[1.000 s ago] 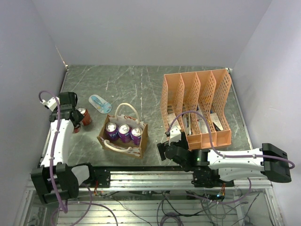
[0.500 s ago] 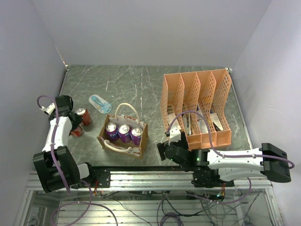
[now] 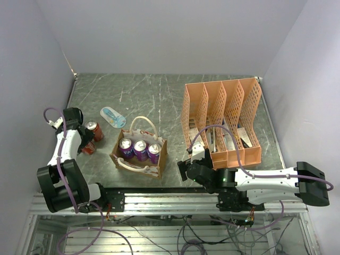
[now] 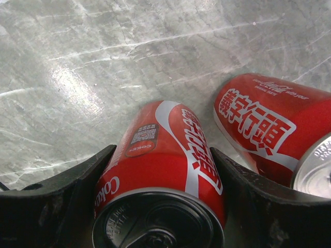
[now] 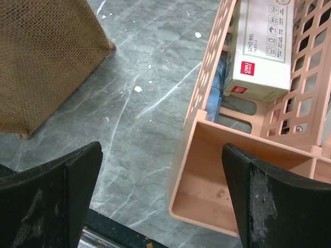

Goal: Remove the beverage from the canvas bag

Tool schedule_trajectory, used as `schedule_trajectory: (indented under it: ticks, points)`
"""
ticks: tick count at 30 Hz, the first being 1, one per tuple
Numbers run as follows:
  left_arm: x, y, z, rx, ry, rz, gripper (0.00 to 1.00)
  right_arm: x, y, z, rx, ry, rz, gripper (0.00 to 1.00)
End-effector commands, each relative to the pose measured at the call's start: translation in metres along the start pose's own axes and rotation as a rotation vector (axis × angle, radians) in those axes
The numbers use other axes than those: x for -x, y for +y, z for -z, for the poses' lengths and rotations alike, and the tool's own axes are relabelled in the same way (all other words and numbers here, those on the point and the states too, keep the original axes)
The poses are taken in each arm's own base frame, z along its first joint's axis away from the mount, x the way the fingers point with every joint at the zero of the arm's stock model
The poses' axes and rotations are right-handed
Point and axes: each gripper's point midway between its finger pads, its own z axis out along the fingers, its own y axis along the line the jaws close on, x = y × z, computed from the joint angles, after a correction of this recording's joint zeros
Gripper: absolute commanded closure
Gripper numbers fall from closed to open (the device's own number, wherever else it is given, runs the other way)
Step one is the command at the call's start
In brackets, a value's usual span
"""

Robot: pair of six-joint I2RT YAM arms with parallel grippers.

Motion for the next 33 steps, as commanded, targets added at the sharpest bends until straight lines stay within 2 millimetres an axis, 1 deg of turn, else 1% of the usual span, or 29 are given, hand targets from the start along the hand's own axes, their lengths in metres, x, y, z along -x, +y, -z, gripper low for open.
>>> schedule_trajectory:
  ticks: [1, 3, 4, 6, 7, 8, 9, 13, 16, 19, 23, 25, 27, 29, 32, 33]
  points:
    - [0.016, -0.009, 0.002, -0.039, -0.041, 0.029, 0.51, 0.011, 0.000, 0.002, -0.008, -0.032, -0.034, 0.00]
    - [0.015, -0.009, 0.003, -0.039, -0.040, 0.028, 0.38, 0.011, 0.000, 0.003, -0.006, -0.034, -0.036, 0.00]
    - [0.015, -0.008, 0.004, -0.037, -0.038, 0.028, 0.30, 0.011, 0.000, 0.003, -0.006, -0.034, -0.036, 0.00]
    - [0.016, -0.004, 0.006, -0.017, -0.043, 0.032, 0.26, 0.011, 0.000, 0.003, -0.004, -0.036, -0.039, 0.00]
    - [0.018, -0.003, 0.008, -0.010, -0.051, 0.037, 0.18, 0.012, 0.000, 0.003, -0.004, -0.036, -0.039, 0.00]
    - [0.020, -0.003, 0.011, -0.013, -0.061, 0.040, 0.06, 0.012, 0.000, 0.004, -0.001, -0.038, -0.039, 0.00]
    - [0.023, -0.004, 0.013, -0.017, -0.071, 0.040, 0.00, 0.012, 0.000, 0.004, -0.002, -0.039, -0.040, 0.00]
    - [0.030, -0.001, 0.022, -0.015, -0.105, 0.045, 0.01, 0.012, 0.000, 0.004, -0.001, -0.038, -0.039, 0.00]
    - [0.041, -0.004, 0.039, -0.056, -0.148, 0.032, 0.01, 0.012, 0.001, 0.004, 0.000, -0.037, -0.039, 0.00]
    - [0.048, -0.011, 0.068, -0.137, -0.194, 0.016, 0.00, 0.012, 0.001, 0.004, 0.001, -0.037, -0.037, 0.00]
    - [0.051, -0.030, 0.120, -0.341, -0.255, -0.016, 0.01, 0.011, 0.002, 0.002, -0.002, -0.033, -0.029, 0.00]
    - [0.047, -0.042, 0.144, -0.464, -0.267, -0.044, 0.01, 0.010, 0.002, 0.002, -0.005, -0.030, -0.026, 0.00]
    - [0.036, -0.054, 0.163, -0.583, -0.247, -0.097, 0.01, 0.010, 0.002, 0.001, -0.006, -0.028, -0.023, 0.00]
    - [0.023, -0.064, 0.176, -0.675, -0.201, -0.132, 0.01, 0.010, 0.002, 0.001, -0.006, -0.028, -0.022, 0.00]
    - [-0.003, -0.084, 0.193, -0.842, -0.115, -0.189, 0.00, 0.011, 0.003, 0.002, -0.004, -0.031, -0.024, 0.00]
    - [-0.011, -0.091, 0.198, -0.894, -0.085, -0.210, 0.02, 0.011, 0.002, 0.002, -0.002, -0.030, -0.023, 0.00]
